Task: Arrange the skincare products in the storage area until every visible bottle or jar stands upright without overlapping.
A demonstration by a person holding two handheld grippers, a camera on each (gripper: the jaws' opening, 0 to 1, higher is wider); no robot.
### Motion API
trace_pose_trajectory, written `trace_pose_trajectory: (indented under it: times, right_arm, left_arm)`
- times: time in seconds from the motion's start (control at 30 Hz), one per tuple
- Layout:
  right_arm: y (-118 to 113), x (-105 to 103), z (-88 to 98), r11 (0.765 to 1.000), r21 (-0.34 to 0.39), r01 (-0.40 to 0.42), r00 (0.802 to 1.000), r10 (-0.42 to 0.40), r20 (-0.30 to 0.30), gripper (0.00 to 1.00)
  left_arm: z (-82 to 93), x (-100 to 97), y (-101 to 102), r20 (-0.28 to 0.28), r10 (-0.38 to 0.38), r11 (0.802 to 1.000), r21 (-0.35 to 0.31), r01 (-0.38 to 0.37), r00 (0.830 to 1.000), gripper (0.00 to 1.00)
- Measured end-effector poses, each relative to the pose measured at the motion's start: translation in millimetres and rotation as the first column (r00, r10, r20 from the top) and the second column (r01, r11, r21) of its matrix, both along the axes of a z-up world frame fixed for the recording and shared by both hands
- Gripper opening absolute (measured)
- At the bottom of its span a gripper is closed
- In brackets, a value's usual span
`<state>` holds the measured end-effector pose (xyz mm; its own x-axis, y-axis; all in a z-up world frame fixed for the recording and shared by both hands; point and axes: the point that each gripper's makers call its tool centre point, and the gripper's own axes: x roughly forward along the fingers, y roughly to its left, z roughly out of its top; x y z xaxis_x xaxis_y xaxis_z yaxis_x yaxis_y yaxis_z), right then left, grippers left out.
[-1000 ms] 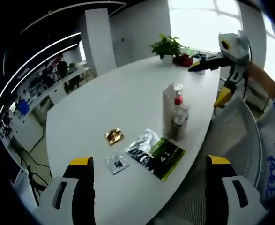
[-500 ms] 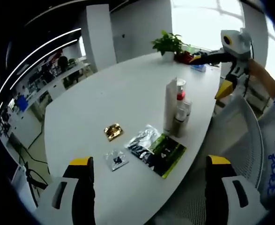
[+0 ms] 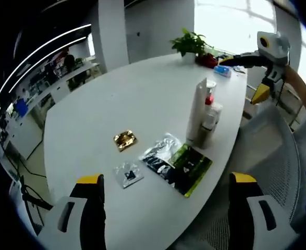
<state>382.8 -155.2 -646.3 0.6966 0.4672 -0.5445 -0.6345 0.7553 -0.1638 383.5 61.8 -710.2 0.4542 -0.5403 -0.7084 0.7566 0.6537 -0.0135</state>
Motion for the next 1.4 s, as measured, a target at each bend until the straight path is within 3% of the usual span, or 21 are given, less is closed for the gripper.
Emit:
trace_pose_trajectory:
  times: [0.17,0.4,0.63,0.7,0.97,1.4]
  right_arm:
    - [-1,-1,0.0,1.0,0.01,0.006,1.0,-0.006,0.003,1.0]
    - [-6,-1,-0.5,1.0,0.001,0.022,1.0,-0.022,0.011,1.0]
    - [-9,-2,-1.0,0.999,0.01,0.04,0.999,-0.04,0.006,1.0]
    - [-10,-2,-2.1,0.999,0.008,0.044,0.999,-0.044,0.001,1.0]
    - [-16,-2,-3.5,0.998,0.006,0.064,0.998,-0.064,-0.003,1.0]
    - [-22,-2,-3.1,0.996,0.012,0.084,0.996,-0.084,0.0,1.0]
  left_arm:
    - [-6.1,4.3,-4,-0.004,-0.005,1.0,-0.021,0.005,1.0,0.97]
    - [-24.4,6.1,-2,-0.055,-0.007,1.0,-0.012,0.006,0.998,0.97]
    - [-38.4,24.4,5,-0.076,0.075,0.997,-0.027,-0.077,0.994,0.97]
    - [-42.4,32.8,9,-0.083,0.127,0.991,-0.039,-0.131,0.988,0.97]
    - [-58.5,51.0,15,-0.082,0.186,0.982,-0.011,-0.188,0.979,0.96]
    - [-88.8,69.2,23,-0.112,0.245,0.969,0.044,-0.241,0.963,0.84]
